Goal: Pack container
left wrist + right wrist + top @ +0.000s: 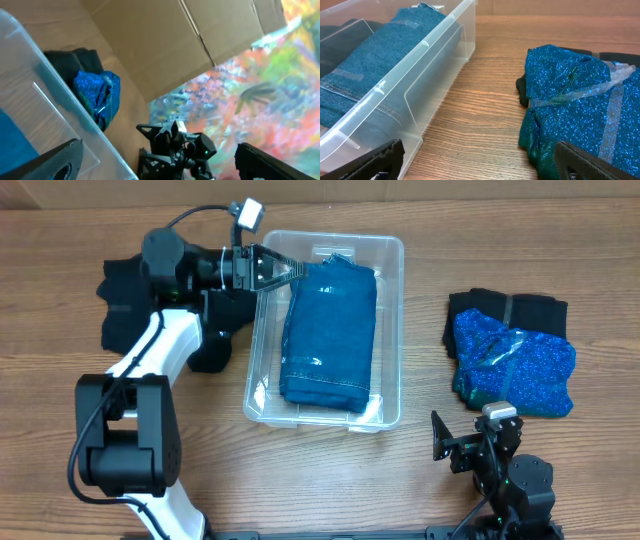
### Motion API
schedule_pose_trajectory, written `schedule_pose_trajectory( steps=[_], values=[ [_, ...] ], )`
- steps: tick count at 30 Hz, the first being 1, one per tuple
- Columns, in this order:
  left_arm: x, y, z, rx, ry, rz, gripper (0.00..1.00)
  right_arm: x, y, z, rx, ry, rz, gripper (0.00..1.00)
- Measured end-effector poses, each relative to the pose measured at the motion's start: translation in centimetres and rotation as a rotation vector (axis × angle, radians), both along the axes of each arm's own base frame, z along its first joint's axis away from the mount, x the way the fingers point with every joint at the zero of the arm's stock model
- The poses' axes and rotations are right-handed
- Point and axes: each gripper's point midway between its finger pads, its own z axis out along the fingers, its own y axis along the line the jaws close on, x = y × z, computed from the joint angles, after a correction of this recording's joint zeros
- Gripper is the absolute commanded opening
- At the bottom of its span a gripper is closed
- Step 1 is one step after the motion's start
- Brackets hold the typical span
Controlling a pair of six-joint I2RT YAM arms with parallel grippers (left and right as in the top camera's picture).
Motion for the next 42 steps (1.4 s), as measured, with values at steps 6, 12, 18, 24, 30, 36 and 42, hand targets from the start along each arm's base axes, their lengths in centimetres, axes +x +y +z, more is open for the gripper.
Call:
schedule_pose_trajectory(
  steps=[6, 12, 18, 24, 30, 36, 42],
  values=[
    [2.8, -1.3, -6.0, 0.087, 0.105, 0.181, 1.00, 0.0, 0.0, 0.0, 0.000, 0.000, 0.001, 1.00],
    [4.9, -0.5, -8.4, 0.198, -0.050, 0.318, 1.00, 0.0, 0.0, 0.0, 0.000, 0.000, 0.001, 1.00],
    [4.8, 3.4, -5.4, 0.251, -0.134, 0.422, 1.00, 0.0, 0.0, 0.0, 0.000, 0.000, 0.000, 1.00],
    [0.5, 7.4, -3.2, 0.478, -0.177, 0.529, 1.00, 0.0, 0.0, 0.0, 0.000, 0.000, 0.000, 1.00],
    [-1.1, 16.1, -5.2, 0.616, -0.085, 0.671, 1.00, 0.0, 0.0, 0.0, 0.000, 0.000, 0.000, 1.00],
    [-5.7, 23.0, -6.1, 0.810, 0.028, 0.814, 1.00, 0.0, 0.0, 0.0, 0.000, 0.000, 0.000, 1.00],
    [-9.1, 26.3, -1.5, 1.061, -0.079, 1.056, 1.00, 0.0, 0.0, 0.0, 0.000, -0.001, 0.000, 1.00]
  ],
)
